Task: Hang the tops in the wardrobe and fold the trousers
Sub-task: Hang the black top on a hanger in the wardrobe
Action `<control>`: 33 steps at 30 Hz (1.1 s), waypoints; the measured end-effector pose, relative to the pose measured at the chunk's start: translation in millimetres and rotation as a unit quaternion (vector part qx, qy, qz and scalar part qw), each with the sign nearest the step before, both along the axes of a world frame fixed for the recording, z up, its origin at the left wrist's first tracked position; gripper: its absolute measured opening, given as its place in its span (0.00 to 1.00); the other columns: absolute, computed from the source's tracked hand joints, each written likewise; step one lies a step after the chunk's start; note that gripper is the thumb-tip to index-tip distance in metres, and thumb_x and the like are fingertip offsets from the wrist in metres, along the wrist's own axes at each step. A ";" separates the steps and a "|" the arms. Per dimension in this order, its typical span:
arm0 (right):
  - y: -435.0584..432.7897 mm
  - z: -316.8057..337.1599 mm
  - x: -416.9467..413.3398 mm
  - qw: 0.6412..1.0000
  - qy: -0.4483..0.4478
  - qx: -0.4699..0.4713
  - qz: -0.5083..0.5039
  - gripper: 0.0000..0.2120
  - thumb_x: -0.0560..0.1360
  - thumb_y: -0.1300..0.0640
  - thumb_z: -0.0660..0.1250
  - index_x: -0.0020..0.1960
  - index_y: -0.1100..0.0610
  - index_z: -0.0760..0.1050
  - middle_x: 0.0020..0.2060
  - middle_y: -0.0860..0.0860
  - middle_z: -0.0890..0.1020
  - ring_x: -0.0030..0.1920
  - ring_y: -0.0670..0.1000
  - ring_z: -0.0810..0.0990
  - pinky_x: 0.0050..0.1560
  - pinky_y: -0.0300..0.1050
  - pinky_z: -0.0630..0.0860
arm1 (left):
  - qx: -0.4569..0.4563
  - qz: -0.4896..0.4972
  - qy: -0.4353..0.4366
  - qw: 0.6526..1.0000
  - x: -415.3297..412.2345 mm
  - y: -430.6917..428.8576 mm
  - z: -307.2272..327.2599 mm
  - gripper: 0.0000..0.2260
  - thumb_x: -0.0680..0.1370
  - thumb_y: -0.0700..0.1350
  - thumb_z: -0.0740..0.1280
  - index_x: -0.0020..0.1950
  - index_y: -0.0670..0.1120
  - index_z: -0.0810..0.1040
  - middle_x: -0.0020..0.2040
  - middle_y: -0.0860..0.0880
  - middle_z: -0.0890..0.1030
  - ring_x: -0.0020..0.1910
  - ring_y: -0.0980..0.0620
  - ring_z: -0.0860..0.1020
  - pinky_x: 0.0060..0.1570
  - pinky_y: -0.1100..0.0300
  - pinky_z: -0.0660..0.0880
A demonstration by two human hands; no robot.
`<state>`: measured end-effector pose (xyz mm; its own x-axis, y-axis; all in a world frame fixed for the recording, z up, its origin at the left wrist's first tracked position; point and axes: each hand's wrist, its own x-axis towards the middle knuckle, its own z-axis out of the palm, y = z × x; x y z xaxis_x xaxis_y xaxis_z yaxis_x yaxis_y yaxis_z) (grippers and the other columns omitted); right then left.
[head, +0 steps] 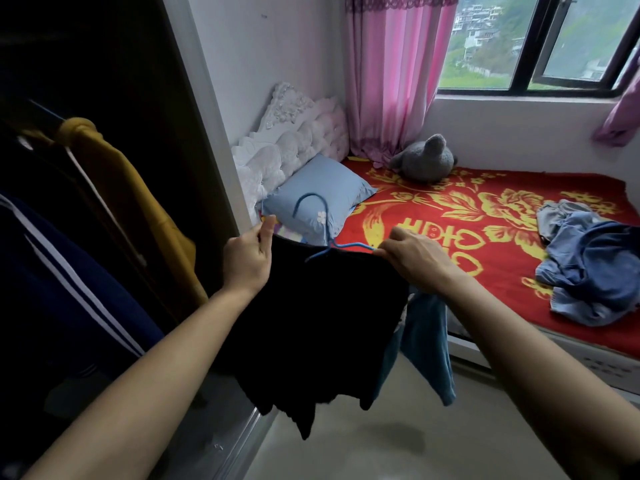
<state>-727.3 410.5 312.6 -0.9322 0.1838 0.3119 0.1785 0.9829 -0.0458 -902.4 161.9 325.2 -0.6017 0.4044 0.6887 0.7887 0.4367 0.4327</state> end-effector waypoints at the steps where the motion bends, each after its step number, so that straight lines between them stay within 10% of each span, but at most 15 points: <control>1: 3.7 -3.8 5.9 1.000 0.000 -0.022 -0.013 0.22 0.83 0.41 0.52 0.58 0.54 0.78 0.48 0.49 0.72 0.44 0.51 0.77 0.43 0.46 0.73 | -0.014 0.007 0.003 1.000 -2.0 -1.8 -1.5 0.26 0.82 0.58 0.52 0.37 0.41 0.77 0.30 0.37 0.77 0.31 0.34 0.77 0.29 0.53 0.64; 6: -7.8 -14.8 12.7 0.999 0.006 -0.041 -0.019 0.20 0.84 0.45 0.52 0.57 0.58 0.77 0.51 0.51 0.72 0.42 0.54 0.78 0.45 0.52 0.78 | -0.083 0.001 -0.087 0.993 -4.0 6.8 -6.7 0.29 0.81 0.63 0.49 0.51 0.45 0.82 0.39 0.44 0.83 0.41 0.42 0.81 0.35 0.60 0.68; 13: 1.6 -1.3 17.1 0.996 0.043 -0.074 -0.017 0.20 0.83 0.44 0.53 0.54 0.57 0.77 0.48 0.49 0.72 0.41 0.53 0.78 0.41 0.48 0.76 | -0.073 0.003 -0.224 0.972 -18.9 -4.7 -3.6 0.27 0.81 0.61 0.54 0.31 0.43 0.69 0.30 0.45 0.75 0.39 0.38 0.78 0.37 0.50 0.68; 18: -3.7 5.5 12.5 0.994 0.101 -0.034 -0.018 0.19 0.83 0.47 0.54 0.52 0.60 0.77 0.47 0.53 0.74 0.36 0.54 0.75 0.37 0.45 0.68 | -0.041 -0.146 -0.398 0.905 -19.9 -11.5 8.7 0.35 0.65 0.81 0.53 0.48 0.53 0.79 0.40 0.59 0.83 0.40 0.65 0.80 0.43 0.62 0.72; 23: -18.4 22.0 -2.8 0.992 0.129 -0.007 -0.009 0.17 0.83 0.49 0.58 0.51 0.61 0.78 0.47 0.55 0.75 0.38 0.56 0.76 0.36 0.45 0.66 | -0.078 -0.230 -0.407 0.881 -37.5 -33.3 5.0 0.11 0.75 0.59 0.70 0.55 0.60 0.82 0.51 0.55 0.85 0.51 0.58 0.82 0.43 0.68 0.76; 33: -34.7 55.4 -28.4 0.994 0.100 0.031 0.020 0.18 0.82 0.42 0.56 0.53 0.53 0.78 0.48 0.51 0.80 0.50 0.55 0.76 0.51 0.50 0.69 | 0.114 -0.228 -0.427 0.868 -35.0 -43.8 -8.5 0.10 0.72 0.48 0.74 0.52 0.48 0.85 0.49 0.47 0.86 0.50 0.49 0.84 0.47 0.63 0.78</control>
